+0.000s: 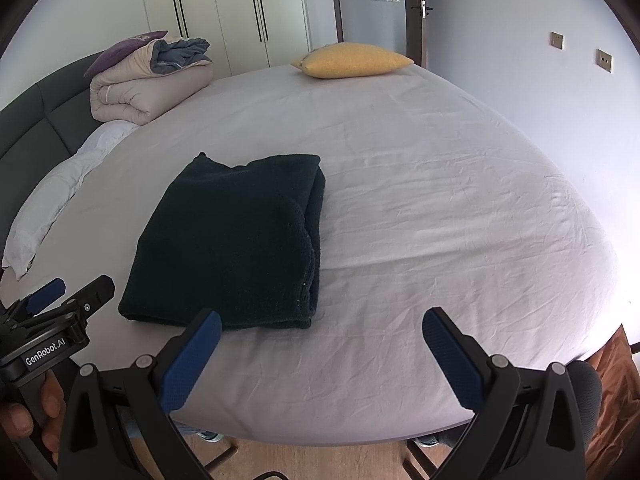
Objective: Fold small clothes
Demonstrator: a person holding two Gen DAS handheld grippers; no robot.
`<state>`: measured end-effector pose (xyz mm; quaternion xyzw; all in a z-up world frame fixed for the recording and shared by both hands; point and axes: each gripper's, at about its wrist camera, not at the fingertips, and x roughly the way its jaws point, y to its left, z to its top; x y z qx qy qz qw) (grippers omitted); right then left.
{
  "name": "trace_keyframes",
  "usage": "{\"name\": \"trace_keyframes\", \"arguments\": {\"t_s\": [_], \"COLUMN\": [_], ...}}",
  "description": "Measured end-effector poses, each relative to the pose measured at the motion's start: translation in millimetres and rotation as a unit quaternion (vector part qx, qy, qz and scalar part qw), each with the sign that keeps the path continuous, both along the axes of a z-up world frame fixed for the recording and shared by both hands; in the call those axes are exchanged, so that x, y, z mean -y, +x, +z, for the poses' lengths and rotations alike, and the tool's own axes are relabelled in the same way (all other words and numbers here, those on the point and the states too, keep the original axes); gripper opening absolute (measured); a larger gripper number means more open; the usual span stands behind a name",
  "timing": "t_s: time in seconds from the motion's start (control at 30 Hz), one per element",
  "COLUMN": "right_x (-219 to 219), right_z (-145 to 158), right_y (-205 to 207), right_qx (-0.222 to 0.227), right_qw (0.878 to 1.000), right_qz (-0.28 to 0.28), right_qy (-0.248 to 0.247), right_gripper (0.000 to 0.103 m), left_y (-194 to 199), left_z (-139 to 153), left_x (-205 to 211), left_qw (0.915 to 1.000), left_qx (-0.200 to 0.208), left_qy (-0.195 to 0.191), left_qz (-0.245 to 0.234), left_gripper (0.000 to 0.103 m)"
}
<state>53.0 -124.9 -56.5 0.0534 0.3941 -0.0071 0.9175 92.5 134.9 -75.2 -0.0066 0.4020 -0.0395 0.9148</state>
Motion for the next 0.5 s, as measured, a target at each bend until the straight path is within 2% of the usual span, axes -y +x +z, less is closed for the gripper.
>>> {"name": "trace_keyframes", "arguments": {"t_s": [0.5], "right_x": [-2.0], "right_z": [-1.3], "right_y": [-2.0], "right_qx": [-0.001], "right_qw": [1.000], "right_qz": [0.001], "right_qy": [0.002], "right_gripper": [0.103], "left_y": [-1.4], "left_z": [-1.5], "left_x": [1.6], "left_qw": [1.0000], "left_qx": [-0.002], "left_qy": [0.000], "left_qz": [0.000], "left_gripper": [0.103]}}
